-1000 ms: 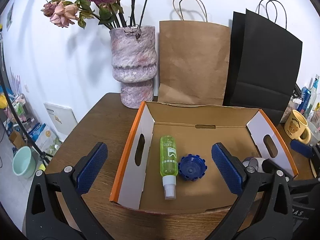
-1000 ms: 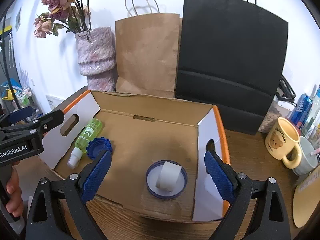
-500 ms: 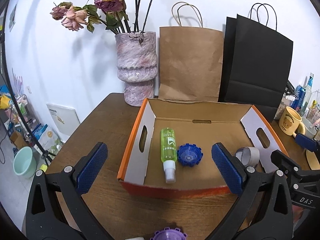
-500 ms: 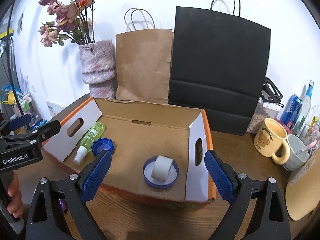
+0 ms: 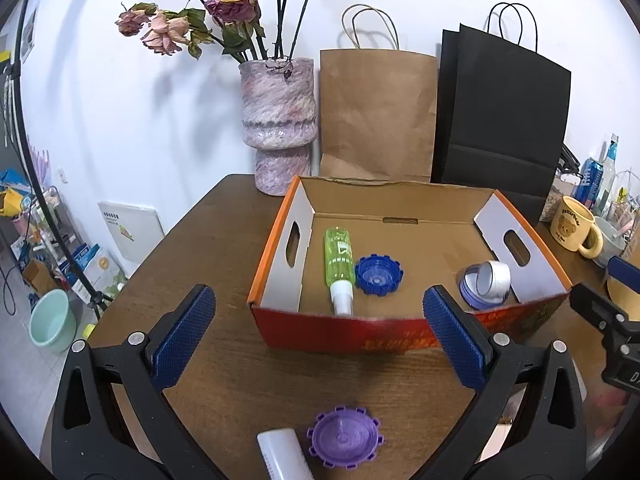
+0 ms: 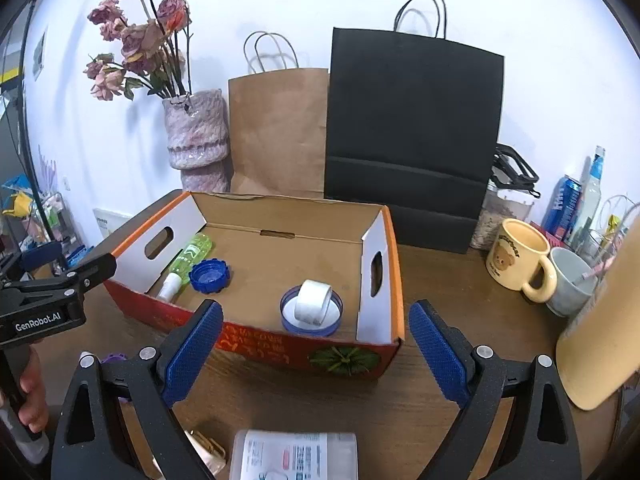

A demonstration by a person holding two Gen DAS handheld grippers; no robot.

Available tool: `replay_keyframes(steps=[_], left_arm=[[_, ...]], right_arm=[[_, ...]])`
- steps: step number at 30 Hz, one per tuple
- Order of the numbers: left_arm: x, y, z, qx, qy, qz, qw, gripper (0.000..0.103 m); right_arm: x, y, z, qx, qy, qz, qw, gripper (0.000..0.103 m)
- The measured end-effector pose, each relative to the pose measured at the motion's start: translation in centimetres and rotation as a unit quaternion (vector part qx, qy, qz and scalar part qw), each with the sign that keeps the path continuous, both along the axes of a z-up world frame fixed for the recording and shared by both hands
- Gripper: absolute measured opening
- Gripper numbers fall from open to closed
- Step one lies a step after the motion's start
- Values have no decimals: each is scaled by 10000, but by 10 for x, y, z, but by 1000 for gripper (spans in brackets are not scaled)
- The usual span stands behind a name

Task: Organize rigid objects
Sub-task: 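Withdraw both tools from the box back toward the remaining items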

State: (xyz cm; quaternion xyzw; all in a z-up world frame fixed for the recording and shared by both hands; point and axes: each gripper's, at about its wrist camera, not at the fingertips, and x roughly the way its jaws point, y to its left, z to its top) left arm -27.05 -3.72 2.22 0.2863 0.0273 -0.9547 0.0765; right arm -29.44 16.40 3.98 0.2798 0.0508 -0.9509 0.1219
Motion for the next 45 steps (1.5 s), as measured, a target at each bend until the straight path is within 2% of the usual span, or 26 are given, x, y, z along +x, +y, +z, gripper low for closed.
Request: replay_keyframes(steps=[12,26,45], left_arm=[[36,7,-10,-147,-37,-91,9998,103],[79,14,-21,-43,-183,-358,9992,103],[122,30,-41,-80,-500,-635,9967,103]], right_arm=[[38,1,-4,-2,3,53,10000,97],[84,5,-21,4,-95,148,9998,97],[127,11,-52,324,-578,385,9971,97]])
